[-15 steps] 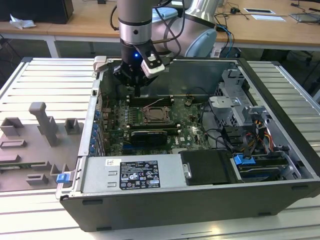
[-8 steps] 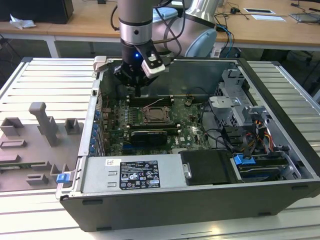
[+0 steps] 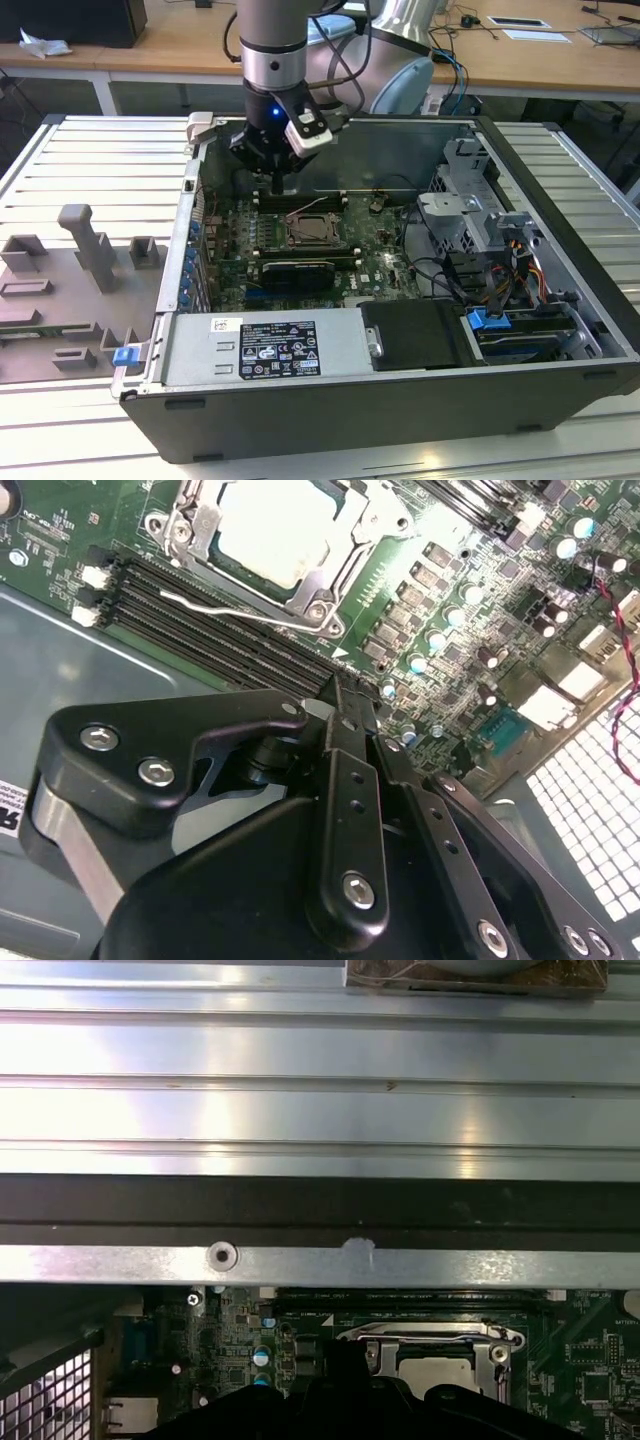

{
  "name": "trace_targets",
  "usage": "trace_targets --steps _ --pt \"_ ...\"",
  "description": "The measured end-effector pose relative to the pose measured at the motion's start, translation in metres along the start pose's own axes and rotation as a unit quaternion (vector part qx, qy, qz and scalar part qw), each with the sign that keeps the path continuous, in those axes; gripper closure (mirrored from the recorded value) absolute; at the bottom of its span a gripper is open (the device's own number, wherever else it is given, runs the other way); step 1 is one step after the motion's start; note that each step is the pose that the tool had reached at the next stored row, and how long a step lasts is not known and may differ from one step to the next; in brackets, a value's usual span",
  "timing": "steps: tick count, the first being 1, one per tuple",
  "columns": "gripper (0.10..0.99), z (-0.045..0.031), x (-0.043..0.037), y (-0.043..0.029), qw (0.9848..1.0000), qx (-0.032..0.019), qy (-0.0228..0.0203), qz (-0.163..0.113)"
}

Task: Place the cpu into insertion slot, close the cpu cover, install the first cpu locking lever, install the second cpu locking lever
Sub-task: 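Install the first cpu locking lever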

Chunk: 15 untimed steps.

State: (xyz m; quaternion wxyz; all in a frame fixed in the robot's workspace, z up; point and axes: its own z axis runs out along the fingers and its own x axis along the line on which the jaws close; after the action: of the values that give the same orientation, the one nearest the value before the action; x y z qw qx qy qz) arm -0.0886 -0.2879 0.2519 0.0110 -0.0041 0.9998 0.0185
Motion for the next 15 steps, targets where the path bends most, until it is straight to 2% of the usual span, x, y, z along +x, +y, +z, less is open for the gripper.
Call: trace_targets --steps 1,2,4,5,6,7,8,9,10,11,14,15 --pt "0.980 0.0002 0.0000 -0.0001 1.0000 0.0003 -0.0036 0.000" --pt "0.980 0.0004 -0.0001 0.0000 1.0000 0.0003 -0.0090 0.000" --pt "0.980 0.0006 0.0000 0.0000 0.9998 0.0003 -0.0223 -0.001" --pt "0.980 0.0007 0.0000 0.0000 0.9996 0.0003 -0.0270 -0.001" --pt "0.980 0.0010 -0.0001 -0.0001 0.9996 -0.0008 -0.0290 -0.001" --pt "0.980 0.0013 -0.0002 -0.0002 0.9996 -0.0042 -0.0291 -0.001" --pt "0.980 0.0015 -0.0003 -0.0003 0.9995 -0.0148 -0.0292 0.000" --pt "0.980 0.0019 -0.0005 -0.0004 0.9990 -0.0345 -0.0293 0.001" --pt "0.980 0.0031 -0.0014 -0.0010 0.9989 -0.0372 -0.0294 0.001" --pt "0.980 0.0045 -0.0024 -0.0019 0.9989 -0.0374 -0.0289 0.001" --pt "0.980 0.0113 -0.0117 -0.0050 0.9991 -0.0374 -0.0217 0.001" --pt "0.980 0.0124 -0.0136 -0.0054 0.9990 -0.0380 -0.0212 0.002"
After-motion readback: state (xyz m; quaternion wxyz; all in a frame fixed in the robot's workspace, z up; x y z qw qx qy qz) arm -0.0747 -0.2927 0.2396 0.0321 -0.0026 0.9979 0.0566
